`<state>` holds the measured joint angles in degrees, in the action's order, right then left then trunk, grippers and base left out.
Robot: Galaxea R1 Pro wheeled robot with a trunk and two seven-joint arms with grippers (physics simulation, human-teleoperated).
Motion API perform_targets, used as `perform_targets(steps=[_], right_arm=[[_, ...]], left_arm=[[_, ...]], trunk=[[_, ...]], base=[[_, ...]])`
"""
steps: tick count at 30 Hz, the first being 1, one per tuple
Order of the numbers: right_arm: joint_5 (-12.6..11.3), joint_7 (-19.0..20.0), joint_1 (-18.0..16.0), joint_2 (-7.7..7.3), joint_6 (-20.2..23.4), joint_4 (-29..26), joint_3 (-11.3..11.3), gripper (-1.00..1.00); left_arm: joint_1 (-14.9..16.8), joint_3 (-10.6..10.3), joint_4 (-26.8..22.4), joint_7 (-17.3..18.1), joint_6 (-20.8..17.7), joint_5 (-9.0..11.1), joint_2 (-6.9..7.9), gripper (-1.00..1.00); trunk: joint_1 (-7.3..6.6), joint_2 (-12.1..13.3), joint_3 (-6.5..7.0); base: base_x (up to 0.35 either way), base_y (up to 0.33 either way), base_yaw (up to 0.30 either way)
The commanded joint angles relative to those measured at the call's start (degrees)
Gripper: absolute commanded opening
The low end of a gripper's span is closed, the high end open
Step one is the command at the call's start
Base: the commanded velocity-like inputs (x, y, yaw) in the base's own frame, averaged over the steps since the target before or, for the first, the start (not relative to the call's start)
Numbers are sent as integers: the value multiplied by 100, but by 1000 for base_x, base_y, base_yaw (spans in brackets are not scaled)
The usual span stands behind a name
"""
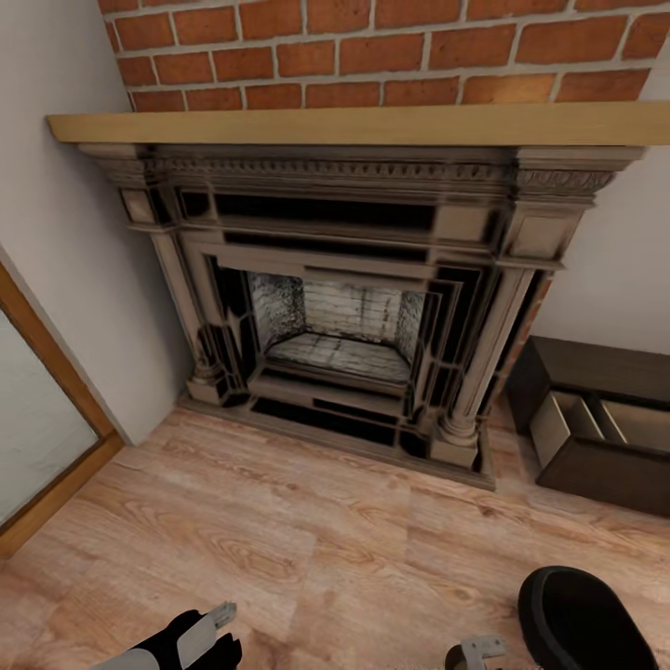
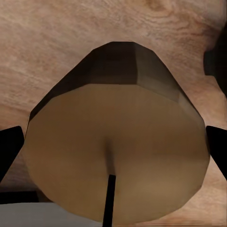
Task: Place each of the two pumpkins and all three candles from the living room inside a cabinet in the living room (use any cabinet), then make sure every cabinet is closed, and position the cauldron so it is next to a table in the living room.
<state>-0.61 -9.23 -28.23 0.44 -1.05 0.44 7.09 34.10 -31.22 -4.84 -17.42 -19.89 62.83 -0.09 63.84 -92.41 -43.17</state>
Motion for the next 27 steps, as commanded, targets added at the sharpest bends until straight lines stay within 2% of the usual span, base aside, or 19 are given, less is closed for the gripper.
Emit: perform_targets(steps=[1, 27], right_arm=[[0, 0, 1, 0, 0, 0, 3, -100], [-9, 0, 1, 5, 0, 0, 3, -100]], left_arm=[[-2, 2, 0, 2, 1, 1, 0, -100], [-8, 2, 3, 2, 1, 1, -28, -100]], trunk=[[0, 0, 4], [0, 0, 111]], base=[[-1, 0, -281], [0, 0, -281]])
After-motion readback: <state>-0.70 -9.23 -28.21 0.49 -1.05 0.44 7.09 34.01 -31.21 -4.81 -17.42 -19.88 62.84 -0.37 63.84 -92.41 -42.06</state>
